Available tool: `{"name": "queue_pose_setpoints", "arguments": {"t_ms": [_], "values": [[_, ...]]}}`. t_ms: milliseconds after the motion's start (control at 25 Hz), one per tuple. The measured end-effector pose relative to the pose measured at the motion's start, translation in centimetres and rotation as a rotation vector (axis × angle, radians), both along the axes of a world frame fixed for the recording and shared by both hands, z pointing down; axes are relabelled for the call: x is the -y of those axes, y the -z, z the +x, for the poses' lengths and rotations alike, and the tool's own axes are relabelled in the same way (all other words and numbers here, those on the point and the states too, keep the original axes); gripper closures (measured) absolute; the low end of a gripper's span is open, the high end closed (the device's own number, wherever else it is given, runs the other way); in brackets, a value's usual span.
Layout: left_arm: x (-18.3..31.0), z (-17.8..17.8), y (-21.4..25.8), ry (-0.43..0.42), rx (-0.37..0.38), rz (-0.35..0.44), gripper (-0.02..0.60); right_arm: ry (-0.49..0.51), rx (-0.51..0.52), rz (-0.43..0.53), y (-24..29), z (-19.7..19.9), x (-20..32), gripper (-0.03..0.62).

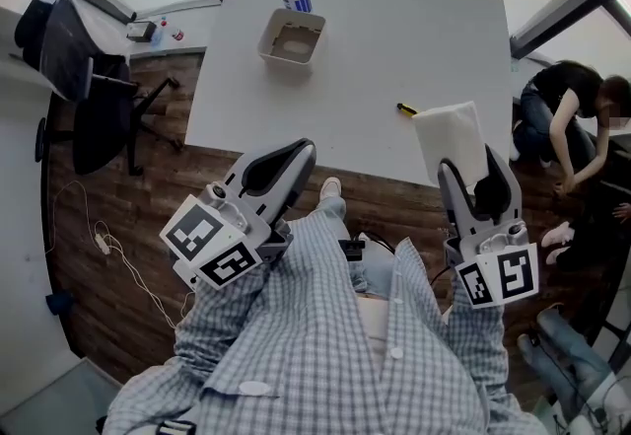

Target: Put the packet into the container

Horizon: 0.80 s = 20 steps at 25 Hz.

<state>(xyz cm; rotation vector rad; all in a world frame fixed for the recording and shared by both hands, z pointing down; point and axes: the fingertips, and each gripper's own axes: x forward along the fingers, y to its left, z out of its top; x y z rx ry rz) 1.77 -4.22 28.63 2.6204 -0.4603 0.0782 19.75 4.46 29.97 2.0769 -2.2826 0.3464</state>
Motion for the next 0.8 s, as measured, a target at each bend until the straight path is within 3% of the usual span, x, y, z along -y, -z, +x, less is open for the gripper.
{"name": "queue_pose_setpoints", "arguments": {"t_ms": [800], "values": [[9.3, -1.1, -0.4, -0.057, -0.019, 0.002, 0.575, -0.076, 0.031, 0.025, 0.3, -1.5, 8.3, 0.335]]}}
